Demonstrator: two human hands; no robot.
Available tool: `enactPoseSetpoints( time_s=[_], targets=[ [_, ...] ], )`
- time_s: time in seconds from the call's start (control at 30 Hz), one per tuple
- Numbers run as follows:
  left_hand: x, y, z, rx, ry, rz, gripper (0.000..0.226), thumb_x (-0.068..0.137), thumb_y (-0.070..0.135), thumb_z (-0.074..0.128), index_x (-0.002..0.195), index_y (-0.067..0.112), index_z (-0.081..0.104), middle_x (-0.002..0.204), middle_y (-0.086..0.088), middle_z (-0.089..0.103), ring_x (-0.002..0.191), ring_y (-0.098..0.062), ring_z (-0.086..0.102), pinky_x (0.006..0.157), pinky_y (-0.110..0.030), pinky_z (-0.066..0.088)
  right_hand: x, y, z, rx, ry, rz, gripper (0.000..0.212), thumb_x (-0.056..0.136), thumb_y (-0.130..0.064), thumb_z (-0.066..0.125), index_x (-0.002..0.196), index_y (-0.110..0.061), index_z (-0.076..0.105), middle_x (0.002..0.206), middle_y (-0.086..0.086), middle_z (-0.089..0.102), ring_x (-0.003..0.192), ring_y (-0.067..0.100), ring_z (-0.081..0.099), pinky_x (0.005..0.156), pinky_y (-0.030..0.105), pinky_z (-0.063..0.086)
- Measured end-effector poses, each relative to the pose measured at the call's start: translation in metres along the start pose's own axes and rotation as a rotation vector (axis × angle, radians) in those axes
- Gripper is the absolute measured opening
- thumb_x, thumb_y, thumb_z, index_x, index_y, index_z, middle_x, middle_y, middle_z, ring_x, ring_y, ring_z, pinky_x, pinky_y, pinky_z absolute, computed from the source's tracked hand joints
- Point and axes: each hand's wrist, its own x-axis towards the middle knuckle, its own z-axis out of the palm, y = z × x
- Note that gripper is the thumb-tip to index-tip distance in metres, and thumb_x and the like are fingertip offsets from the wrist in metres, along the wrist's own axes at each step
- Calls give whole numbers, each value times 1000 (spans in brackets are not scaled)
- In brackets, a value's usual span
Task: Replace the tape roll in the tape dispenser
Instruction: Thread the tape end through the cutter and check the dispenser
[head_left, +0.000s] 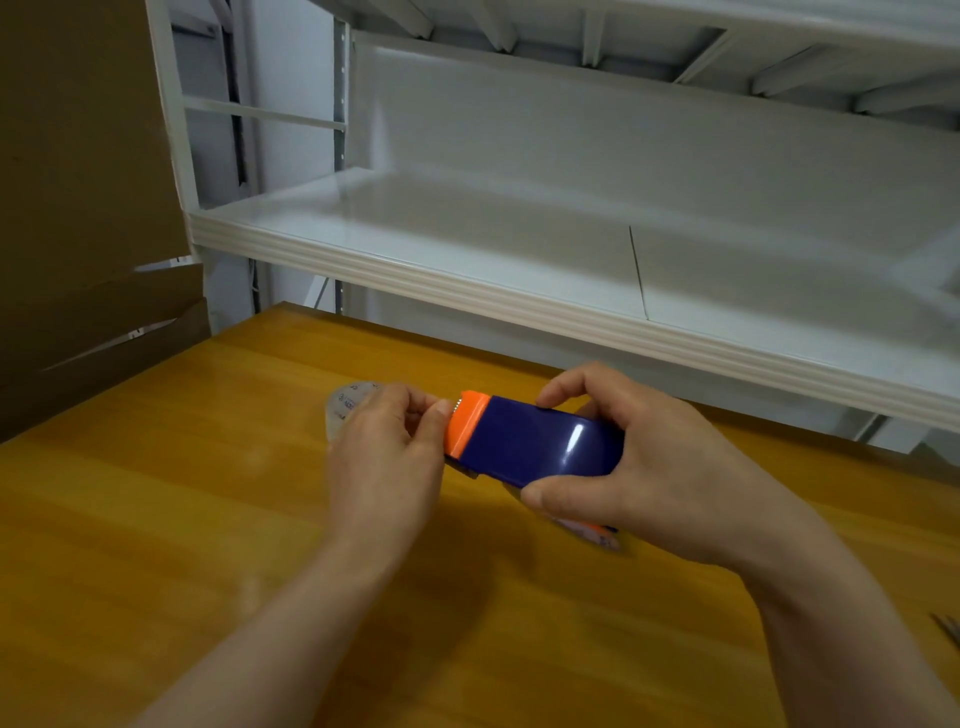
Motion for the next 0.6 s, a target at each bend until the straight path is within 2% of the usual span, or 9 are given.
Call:
enactPoseSetpoints(
  time_s=[0.1, 0.2, 0.27, 0.37, 0.47, 0.6],
  targets=[
    [0, -1, 1, -23, -21, 34, 25, 98, 46, 50, 88, 24, 59, 85, 12, 57, 80, -6, 58, 64, -23, 46, 1, 0, 2, -36, 34, -16, 59, 72, -47, 85, 118, -47, 48, 103, -21, 59, 84, 8, 68, 67, 24, 63],
    [0, -5, 4, -71, -60, 48, 46, 85, 74, 47, 88, 31, 61, 88, 9, 67, 87, -10, 64, 70, -35, 55, 2, 1, 2, -50, 65, -26, 58, 73, -49, 84, 120, -47, 49, 102, -19, 59, 83, 8, 68, 68, 27, 64],
    [0, -7, 6, -64, -82, 26, 54, 76, 82, 46, 90, 33, 62, 91, 11, 69, 92, -10, 65, 75, -43, 59, 3, 4, 2, -41, 61, -19, 62, 70, -52, 84, 121, -48, 49, 107, -20, 59, 88, 8, 67, 71, 29, 64],
    [0, -8, 8, -27, -89, 7, 57, 71, 84, 41, 87, 34, 61, 90, 10, 68, 91, -11, 66, 77, -47, 59, 5, 8, 4, -57, -34, -11, 72, 65, -55, 87, 124, -51, 46, 120, -23, 52, 99, 6, 63, 75, 28, 63],
    [-1, -13, 13, 28, -110, 7, 56, 76, 85, 39, 83, 34, 60, 86, 12, 68, 88, -12, 66, 79, -50, 58, 7, 12, 5, -99, -87, -9, 71, 66, -52, 87, 123, -51, 45, 121, -25, 46, 103, 6, 60, 75, 27, 63],
    [-2, -11, 15, 144, -161, 36, 47, 90, 71, 41, 76, 29, 58, 76, 10, 60, 78, -16, 59, 81, -56, 53, 9, 19, 1, -17, 68, 0, 61, 69, -45, 84, 120, -46, 52, 112, -19, 60, 94, 7, 65, 74, 30, 62]
  ],
)
